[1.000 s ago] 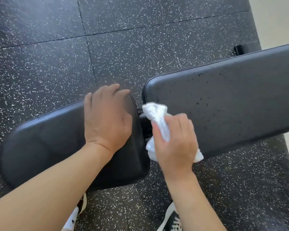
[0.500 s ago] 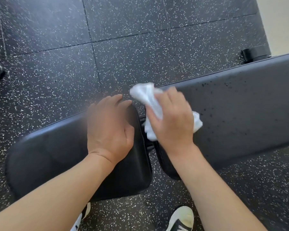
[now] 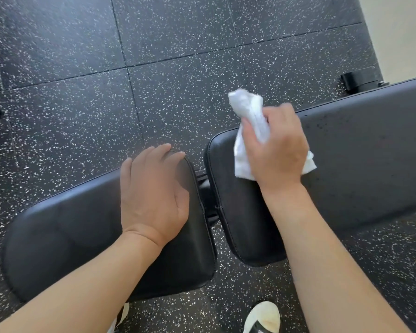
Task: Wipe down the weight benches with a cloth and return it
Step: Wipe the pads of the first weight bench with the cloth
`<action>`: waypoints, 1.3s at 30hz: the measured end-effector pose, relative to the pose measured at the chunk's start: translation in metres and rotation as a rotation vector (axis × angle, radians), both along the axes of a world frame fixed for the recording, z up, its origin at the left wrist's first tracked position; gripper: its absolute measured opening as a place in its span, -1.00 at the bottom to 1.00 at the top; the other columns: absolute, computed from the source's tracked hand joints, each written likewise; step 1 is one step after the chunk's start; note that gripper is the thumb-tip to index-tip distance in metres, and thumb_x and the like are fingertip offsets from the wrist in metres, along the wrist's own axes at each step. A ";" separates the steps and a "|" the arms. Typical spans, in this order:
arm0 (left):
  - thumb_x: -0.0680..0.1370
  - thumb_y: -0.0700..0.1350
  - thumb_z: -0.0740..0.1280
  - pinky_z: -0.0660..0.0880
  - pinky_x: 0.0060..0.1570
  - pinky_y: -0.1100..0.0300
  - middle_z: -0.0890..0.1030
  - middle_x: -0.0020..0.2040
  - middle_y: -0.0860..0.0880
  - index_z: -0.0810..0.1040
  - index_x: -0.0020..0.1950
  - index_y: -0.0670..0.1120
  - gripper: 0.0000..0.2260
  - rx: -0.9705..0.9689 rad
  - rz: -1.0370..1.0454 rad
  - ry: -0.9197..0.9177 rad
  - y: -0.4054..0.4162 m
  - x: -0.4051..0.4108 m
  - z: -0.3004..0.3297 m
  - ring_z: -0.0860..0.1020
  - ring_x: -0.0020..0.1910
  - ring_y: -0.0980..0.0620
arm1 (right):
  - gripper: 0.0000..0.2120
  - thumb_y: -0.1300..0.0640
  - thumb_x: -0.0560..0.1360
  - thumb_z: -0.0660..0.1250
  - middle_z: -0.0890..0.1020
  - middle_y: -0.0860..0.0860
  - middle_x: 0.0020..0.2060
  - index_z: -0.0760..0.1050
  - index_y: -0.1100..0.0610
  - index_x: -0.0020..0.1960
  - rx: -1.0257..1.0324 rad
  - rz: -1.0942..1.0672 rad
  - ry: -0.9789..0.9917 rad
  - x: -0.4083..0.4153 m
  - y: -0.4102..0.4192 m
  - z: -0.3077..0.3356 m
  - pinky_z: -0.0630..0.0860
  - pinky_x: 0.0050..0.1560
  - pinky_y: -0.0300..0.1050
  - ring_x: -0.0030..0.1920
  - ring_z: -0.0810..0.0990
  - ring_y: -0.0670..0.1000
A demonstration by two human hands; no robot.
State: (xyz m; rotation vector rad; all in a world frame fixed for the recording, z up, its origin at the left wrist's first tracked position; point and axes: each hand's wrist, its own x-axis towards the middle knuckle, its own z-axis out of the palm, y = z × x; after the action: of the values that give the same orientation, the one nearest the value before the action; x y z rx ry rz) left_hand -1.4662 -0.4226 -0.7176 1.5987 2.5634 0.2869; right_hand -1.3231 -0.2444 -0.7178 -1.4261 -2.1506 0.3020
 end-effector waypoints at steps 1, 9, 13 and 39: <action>0.52 -0.08 0.20 0.24 0.48 -0.26 0.47 0.43 -0.09 0.51 0.42 -0.03 -0.54 -0.002 0.000 0.000 0.000 0.000 0.000 0.40 0.44 -0.22 | -0.74 -0.03 0.55 0.42 0.56 0.11 -0.14 0.57 0.19 -0.06 -0.007 -0.007 -0.019 -0.012 0.008 0.001 0.43 -0.22 0.01 -0.17 0.53 0.16; 0.51 -0.09 0.20 0.25 0.47 -0.28 0.47 0.43 -0.10 0.50 0.40 -0.05 -0.55 0.015 0.006 0.000 0.000 0.000 -0.002 0.41 0.42 -0.25 | -0.77 0.02 0.53 0.43 0.51 0.12 -0.12 0.58 0.20 -0.02 0.006 0.443 -0.141 0.014 -0.086 0.001 0.38 -0.22 0.10 -0.16 0.46 0.18; 0.51 -0.10 0.20 0.25 0.47 -0.29 0.47 0.43 -0.10 0.51 0.42 -0.05 -0.54 0.023 0.001 0.001 0.000 0.000 -0.002 0.42 0.42 -0.25 | -0.82 0.02 0.61 0.40 0.52 0.05 -0.14 0.60 0.15 0.05 -0.024 0.584 -0.121 0.084 -0.094 -0.001 0.40 -0.22 0.10 -0.19 0.44 0.12; 0.51 -0.09 0.21 0.25 0.47 -0.27 0.46 0.43 -0.09 0.50 0.41 -0.04 -0.55 0.038 0.001 -0.011 -0.001 0.000 -0.004 0.41 0.41 -0.25 | -0.77 0.04 0.63 0.35 0.53 0.09 -0.17 0.63 0.21 0.03 -0.002 0.206 -0.079 0.078 -0.023 -0.002 0.48 -0.19 0.15 -0.20 0.48 0.18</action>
State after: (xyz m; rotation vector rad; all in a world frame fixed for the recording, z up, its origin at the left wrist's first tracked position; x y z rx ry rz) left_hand -1.4664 -0.4236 -0.7215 1.6046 2.5660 0.3457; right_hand -1.2446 -0.2679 -0.7195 -1.2376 -2.3664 0.3277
